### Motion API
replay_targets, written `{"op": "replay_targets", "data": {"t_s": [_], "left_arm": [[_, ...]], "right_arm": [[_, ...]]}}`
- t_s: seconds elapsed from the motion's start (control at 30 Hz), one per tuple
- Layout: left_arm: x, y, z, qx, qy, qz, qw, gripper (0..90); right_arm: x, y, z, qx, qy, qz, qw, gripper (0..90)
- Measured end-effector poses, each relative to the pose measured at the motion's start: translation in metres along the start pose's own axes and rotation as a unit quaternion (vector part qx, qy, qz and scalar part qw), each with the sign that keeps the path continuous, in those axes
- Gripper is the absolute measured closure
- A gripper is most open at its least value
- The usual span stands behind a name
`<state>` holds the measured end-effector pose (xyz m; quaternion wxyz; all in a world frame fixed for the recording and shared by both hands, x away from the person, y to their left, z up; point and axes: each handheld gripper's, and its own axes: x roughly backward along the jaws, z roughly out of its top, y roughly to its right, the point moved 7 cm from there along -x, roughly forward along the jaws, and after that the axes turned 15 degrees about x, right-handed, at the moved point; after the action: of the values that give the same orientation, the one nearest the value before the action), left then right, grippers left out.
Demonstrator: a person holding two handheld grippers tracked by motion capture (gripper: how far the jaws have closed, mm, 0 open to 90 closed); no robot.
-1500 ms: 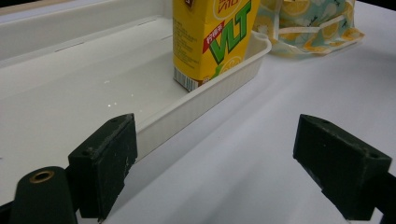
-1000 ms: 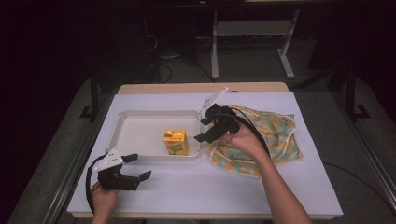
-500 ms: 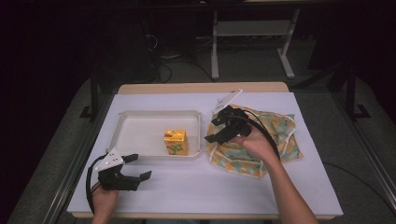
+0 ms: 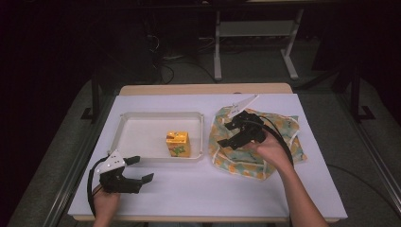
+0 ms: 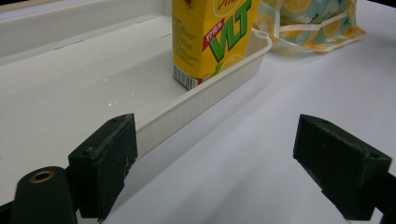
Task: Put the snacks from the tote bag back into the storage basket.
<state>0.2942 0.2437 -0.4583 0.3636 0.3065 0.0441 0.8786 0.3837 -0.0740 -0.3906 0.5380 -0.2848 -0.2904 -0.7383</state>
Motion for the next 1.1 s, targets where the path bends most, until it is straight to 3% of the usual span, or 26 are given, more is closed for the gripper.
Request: {"op": "replay_targets", "data": {"t_s": [0.73,1.1], "left_arm": [[0.0,0.0,0.0,-0.001,0.002,0.001,1.0,13.5],[-0.001,0.0,0.0,0.0,0.001,0.002,1.0,13.5]], "right_arm": [[0.013,-0.005,-0.03,-0.035,0.005,-0.008,0.9993,25.7],[0.024,-0.01,-0.056,-0.051,0.014,-0.022,0.9984,25.8]]}}
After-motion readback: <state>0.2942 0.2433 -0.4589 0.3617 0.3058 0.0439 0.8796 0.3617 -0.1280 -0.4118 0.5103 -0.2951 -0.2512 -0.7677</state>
